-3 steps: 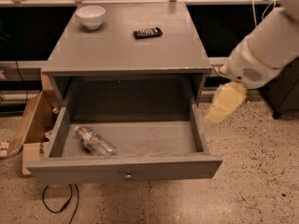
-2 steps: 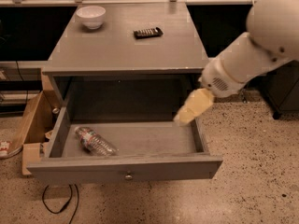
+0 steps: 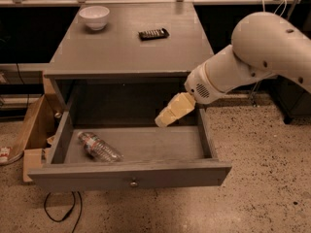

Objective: Pick water bottle from top drawer and place on counter

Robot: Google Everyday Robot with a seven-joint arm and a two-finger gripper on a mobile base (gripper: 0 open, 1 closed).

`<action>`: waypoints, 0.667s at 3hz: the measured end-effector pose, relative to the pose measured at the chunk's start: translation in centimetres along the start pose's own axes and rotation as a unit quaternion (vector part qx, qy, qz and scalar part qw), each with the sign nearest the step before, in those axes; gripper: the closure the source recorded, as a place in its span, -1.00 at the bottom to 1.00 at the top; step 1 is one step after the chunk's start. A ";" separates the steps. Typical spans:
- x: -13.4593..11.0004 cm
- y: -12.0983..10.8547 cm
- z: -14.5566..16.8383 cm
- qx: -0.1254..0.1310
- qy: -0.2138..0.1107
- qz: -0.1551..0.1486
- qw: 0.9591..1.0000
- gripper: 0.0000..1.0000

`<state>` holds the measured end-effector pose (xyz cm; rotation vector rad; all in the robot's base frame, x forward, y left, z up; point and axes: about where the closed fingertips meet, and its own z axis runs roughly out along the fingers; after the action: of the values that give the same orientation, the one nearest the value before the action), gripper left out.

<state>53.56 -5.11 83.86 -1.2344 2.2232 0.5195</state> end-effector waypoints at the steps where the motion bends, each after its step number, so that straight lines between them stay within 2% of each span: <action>1: -0.1 1.4 4.0 0.008 0.014 0.024 1.000 -1.00; 2: -0.7 4.9 12.9 0.004 0.040 0.051 0.998 -1.00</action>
Offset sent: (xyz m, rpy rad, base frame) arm -0.0053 0.1528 -0.1361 -0.0570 0.1659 -0.1606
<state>53.12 5.05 74.58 -1.1595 2.3631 0.5079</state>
